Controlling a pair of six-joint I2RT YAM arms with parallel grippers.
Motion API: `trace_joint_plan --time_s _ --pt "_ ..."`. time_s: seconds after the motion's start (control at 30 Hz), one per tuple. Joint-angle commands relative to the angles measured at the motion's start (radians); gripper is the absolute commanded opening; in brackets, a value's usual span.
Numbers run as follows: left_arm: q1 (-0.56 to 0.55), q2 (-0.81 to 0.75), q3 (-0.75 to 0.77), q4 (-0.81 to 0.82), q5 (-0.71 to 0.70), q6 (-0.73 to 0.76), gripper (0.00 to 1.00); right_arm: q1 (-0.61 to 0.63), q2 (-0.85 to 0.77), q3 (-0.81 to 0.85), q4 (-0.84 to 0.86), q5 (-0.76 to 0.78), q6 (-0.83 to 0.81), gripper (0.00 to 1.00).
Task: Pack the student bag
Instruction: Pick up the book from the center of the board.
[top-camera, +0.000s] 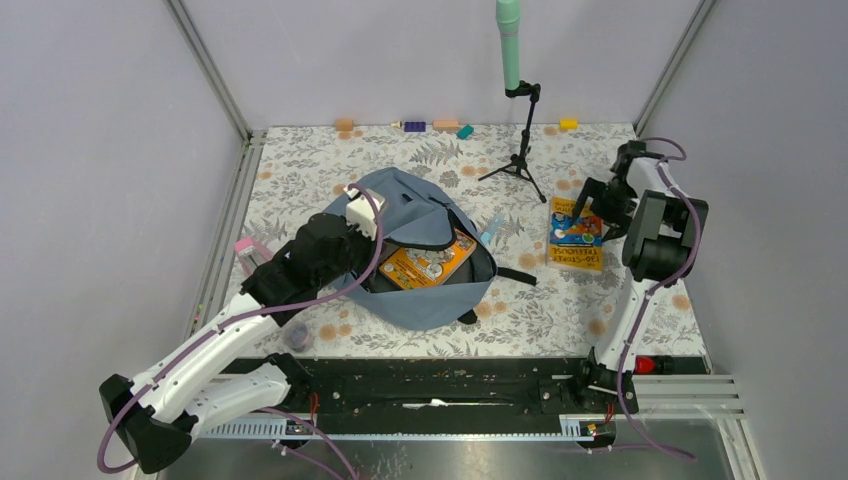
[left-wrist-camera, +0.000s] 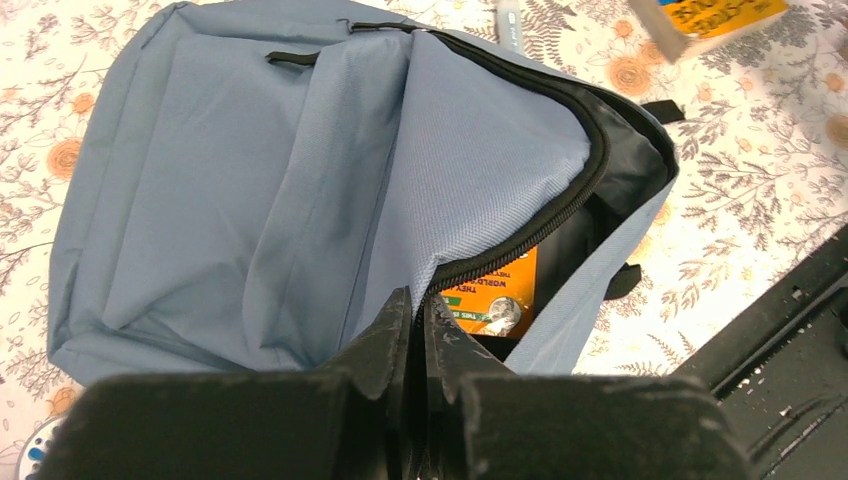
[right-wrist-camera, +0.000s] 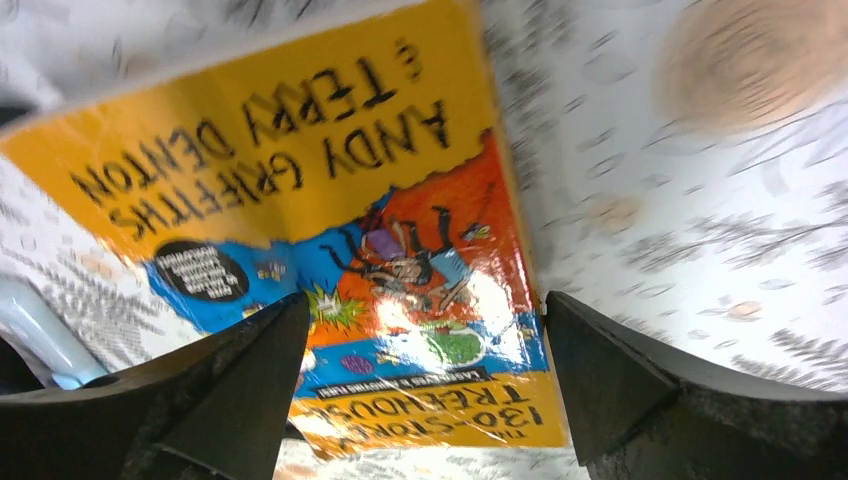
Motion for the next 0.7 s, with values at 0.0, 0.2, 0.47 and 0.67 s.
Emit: trace_joint_plan --time_s 0.0,0.2,0.47,0.67 --pt "0.004 -0.027 0.015 0.052 0.11 0.017 0.05 0.091 -0.096 -0.064 -0.026 -0.044 0.0 0.94" --pt "0.002 -0.017 0.029 0.092 0.214 -0.01 0.39 0.197 -0.182 -0.21 0.071 -0.082 0.063 0.94" --pt "-0.001 0.165 0.172 0.21 0.24 -0.194 0.83 0.196 -0.319 -0.377 0.225 -0.003 0.177 1.0" --pt "-0.03 0.527 0.332 0.374 0.308 -0.318 0.86 0.1 -0.409 -0.554 0.395 -0.099 0.29 1.0"
